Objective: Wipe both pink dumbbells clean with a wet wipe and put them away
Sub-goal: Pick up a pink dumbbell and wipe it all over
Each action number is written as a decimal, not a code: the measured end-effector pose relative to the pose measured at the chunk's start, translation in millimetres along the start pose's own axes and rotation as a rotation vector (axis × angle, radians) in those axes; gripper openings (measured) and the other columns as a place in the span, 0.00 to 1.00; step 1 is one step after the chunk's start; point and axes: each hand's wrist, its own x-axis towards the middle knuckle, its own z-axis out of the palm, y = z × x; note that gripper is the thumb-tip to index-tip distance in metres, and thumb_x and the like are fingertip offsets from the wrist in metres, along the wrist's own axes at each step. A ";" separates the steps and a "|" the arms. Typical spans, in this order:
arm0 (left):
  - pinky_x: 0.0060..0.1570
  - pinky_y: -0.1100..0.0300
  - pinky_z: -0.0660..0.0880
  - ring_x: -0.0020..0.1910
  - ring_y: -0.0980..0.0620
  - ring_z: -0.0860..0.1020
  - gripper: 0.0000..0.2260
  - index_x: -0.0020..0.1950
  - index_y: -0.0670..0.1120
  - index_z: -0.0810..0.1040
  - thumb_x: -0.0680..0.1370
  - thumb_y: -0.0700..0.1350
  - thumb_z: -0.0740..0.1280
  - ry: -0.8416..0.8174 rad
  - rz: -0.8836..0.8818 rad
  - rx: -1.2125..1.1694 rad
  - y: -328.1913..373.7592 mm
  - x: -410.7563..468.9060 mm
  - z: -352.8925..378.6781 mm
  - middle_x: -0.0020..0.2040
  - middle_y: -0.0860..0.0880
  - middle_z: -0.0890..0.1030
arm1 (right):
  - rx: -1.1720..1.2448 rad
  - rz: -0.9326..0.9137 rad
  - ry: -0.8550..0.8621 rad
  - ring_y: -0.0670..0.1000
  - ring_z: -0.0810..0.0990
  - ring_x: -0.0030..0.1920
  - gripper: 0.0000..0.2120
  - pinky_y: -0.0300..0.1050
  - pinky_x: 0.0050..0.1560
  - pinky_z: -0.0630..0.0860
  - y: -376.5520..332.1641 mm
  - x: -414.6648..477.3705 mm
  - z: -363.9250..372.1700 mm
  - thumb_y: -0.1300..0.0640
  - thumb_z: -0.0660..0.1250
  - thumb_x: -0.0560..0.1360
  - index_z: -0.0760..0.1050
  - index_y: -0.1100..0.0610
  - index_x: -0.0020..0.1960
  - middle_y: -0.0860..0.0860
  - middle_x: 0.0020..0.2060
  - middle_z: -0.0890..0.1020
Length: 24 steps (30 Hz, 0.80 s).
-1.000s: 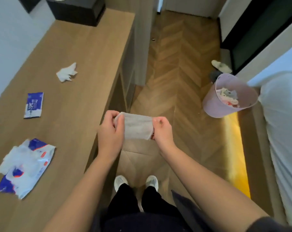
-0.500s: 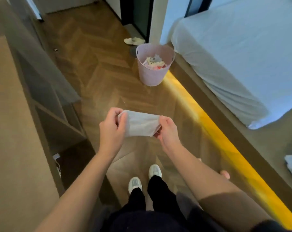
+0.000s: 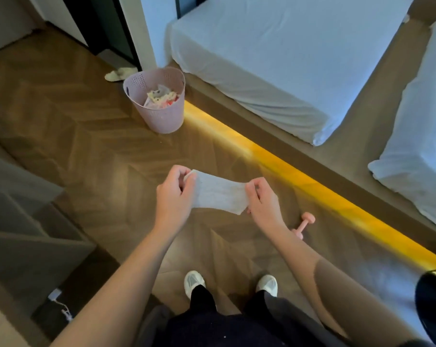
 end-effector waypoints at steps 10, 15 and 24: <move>0.31 0.62 0.64 0.29 0.55 0.68 0.04 0.47 0.50 0.73 0.81 0.47 0.63 -0.191 0.302 0.089 64.4 -33.1 171.8 0.29 0.54 0.69 | 0.749 0.554 0.265 0.50 0.78 0.54 0.08 0.50 0.59 0.78 66.3 47.6 -131.7 0.51 0.57 0.83 0.73 0.47 0.48 0.50 0.51 0.78; 0.31 0.65 0.63 0.30 0.56 0.68 0.04 0.47 0.48 0.74 0.80 0.46 0.63 -0.144 0.256 0.030 88.8 -44.5 242.8 0.30 0.55 0.69 | 0.472 0.416 0.330 0.44 0.72 0.47 0.09 0.40 0.46 0.70 99.5 72.5 -197.2 0.50 0.56 0.83 0.72 0.52 0.57 0.46 0.45 0.75; 0.34 0.62 0.66 0.33 0.57 0.70 0.04 0.47 0.47 0.75 0.81 0.44 0.64 -0.158 0.128 0.011 102.6 4.1 310.6 0.34 0.52 0.73 | 0.056 0.221 0.167 0.44 0.72 0.40 0.09 0.38 0.36 0.65 136.4 123.6 -261.9 0.51 0.57 0.83 0.72 0.54 0.51 0.45 0.40 0.75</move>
